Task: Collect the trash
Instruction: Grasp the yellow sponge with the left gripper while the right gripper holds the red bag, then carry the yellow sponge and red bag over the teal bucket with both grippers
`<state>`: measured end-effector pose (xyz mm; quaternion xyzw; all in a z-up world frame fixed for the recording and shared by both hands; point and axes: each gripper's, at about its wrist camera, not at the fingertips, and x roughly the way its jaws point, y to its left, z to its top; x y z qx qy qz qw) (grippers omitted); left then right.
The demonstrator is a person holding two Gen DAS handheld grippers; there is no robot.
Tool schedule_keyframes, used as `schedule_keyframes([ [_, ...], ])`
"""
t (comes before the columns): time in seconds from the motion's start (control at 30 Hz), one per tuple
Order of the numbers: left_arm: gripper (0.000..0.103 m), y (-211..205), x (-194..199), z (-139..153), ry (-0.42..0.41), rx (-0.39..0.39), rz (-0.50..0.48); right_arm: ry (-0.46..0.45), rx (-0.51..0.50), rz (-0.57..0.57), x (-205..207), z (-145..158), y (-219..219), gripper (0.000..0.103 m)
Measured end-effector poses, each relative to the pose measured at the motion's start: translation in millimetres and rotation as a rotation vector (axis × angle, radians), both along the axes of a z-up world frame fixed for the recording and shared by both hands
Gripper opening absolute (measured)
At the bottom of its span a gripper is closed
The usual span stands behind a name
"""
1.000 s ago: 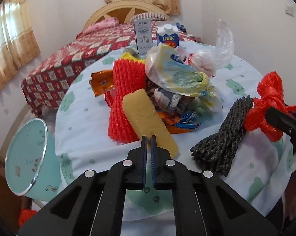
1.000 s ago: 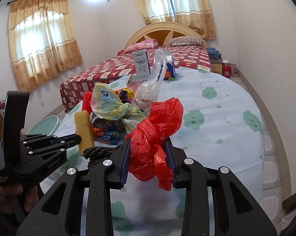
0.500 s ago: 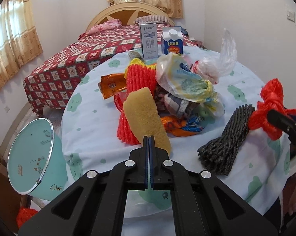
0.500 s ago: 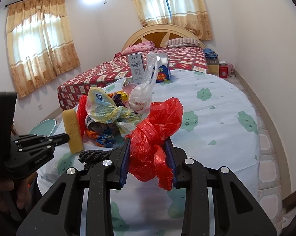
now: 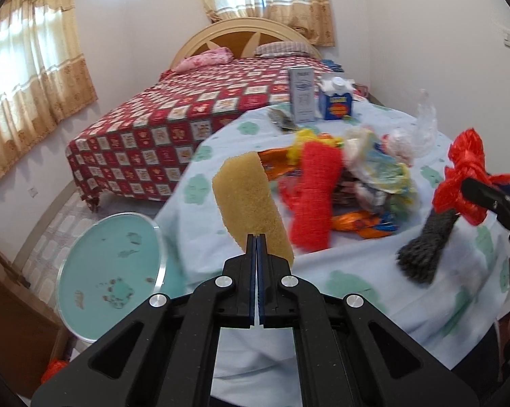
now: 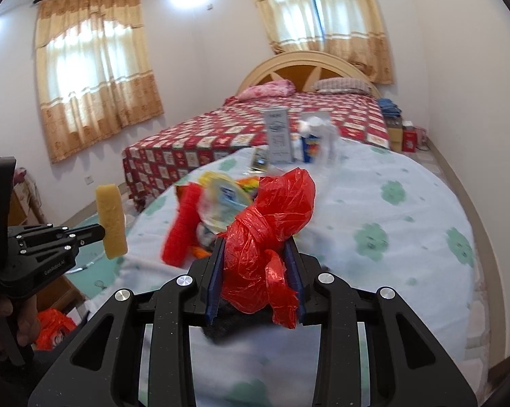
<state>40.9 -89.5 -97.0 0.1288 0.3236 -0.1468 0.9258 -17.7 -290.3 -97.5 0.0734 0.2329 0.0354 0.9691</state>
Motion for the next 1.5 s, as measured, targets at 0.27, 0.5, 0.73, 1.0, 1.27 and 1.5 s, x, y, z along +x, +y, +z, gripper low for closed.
schedule_keyframes([
  [0.27,0.0,47.6,12.5,3.2,-0.016,0.012,0.089,0.0,-0.024,0.096,39.8,10.1,46.0,0.034],
  [0.5,0.0,76.7,19.9,3.8,-0.027,0.015,0.143,0.004,-0.045,0.141,70.9,11.9,70.4,0.034],
  [0.73,0.0,100.5,26.6,4.3,-0.033,0.012,0.197,-0.002,-0.071,0.173,92.6,15.0,94.8,0.034],
  [1.0,0.0,130.4,37.8,3.9,-0.039,0.009,0.263,0.001,-0.096,0.215,116.2,12.0,125.0,0.034],
  [1.27,0.001,157.8,46.8,3.6,-0.033,0.013,0.318,0.003,-0.125,0.265,138.4,11.3,156.5,0.034],
  [1.5,0.0,175.4,51.9,0.5,-0.029,0.018,0.355,0.016,-0.148,0.307,152.5,5.7,184.0,0.034],
])
